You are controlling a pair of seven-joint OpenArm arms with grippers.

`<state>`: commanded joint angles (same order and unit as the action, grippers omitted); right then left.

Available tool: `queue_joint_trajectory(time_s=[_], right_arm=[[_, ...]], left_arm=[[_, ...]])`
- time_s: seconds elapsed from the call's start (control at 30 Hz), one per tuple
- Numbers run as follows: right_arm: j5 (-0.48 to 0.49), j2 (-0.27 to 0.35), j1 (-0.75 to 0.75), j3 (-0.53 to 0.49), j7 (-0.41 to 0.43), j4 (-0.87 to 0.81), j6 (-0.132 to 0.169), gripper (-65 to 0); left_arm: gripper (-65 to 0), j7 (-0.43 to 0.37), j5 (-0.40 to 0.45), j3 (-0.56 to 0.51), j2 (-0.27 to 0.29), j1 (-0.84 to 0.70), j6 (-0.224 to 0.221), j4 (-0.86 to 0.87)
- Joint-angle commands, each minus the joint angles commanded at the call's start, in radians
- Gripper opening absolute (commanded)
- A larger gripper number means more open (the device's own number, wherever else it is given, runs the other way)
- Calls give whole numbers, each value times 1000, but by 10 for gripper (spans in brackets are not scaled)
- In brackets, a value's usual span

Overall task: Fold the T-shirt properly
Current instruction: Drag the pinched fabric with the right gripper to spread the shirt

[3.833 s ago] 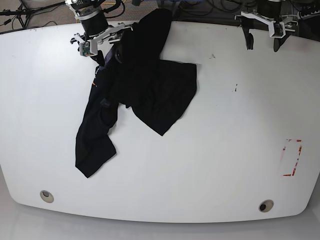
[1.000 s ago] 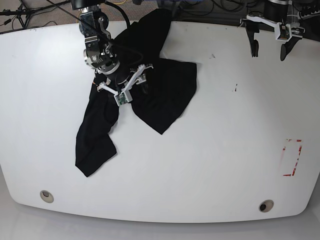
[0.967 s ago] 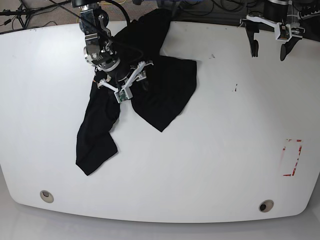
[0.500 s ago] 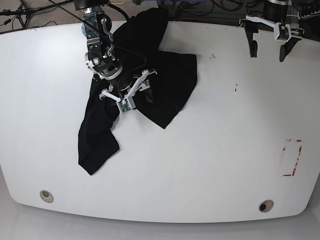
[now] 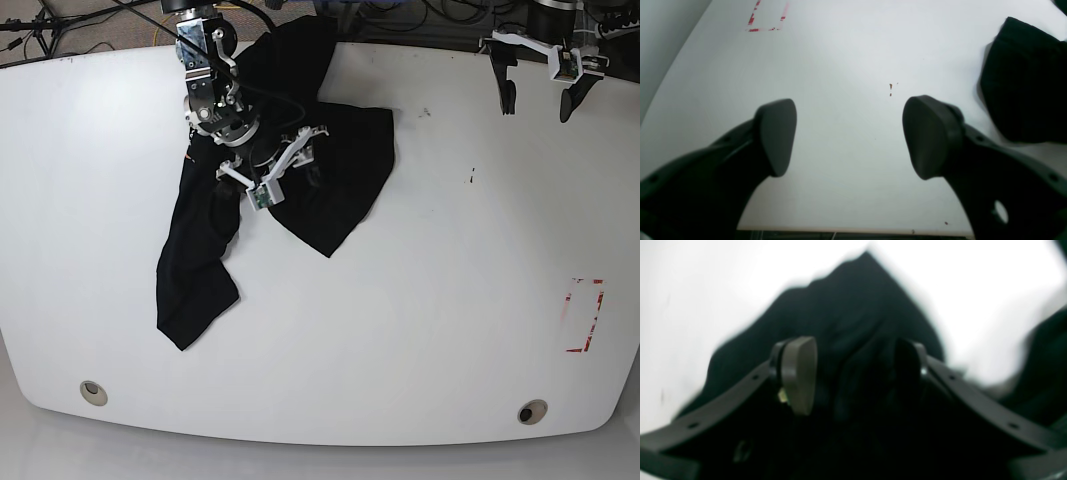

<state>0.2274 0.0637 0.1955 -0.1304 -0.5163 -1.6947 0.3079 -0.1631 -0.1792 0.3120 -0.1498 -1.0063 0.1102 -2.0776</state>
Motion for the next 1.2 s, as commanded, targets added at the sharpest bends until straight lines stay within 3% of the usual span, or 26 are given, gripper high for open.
queue_joint_trajectory(time_s=[0.03,0.07,0.5,0.77,1.0,1.2], right_arm=[[1,1,0,-3,0,1,0,-329],[-66,29,-27,19,-21,-20,0,-300],[-66,29,-29,19,-48,-34,-2,-300],[-67,31,0,24,-49,-169,-2,-300],[-67,31,68,104,-49,-305,-2,-300],[-66,92,135,107,-49,-338,4,-298]], left_arm=[[-153,1,0,-1,0,2,0,1],[-164,35,13,2,14,10,10,65],[-164,33,13,2,14,10,10,75],[-164,33,11,2,14,10,10,73],[-164,33,11,2,14,13,10,73],[-163,33,11,2,14,16,10,73]])
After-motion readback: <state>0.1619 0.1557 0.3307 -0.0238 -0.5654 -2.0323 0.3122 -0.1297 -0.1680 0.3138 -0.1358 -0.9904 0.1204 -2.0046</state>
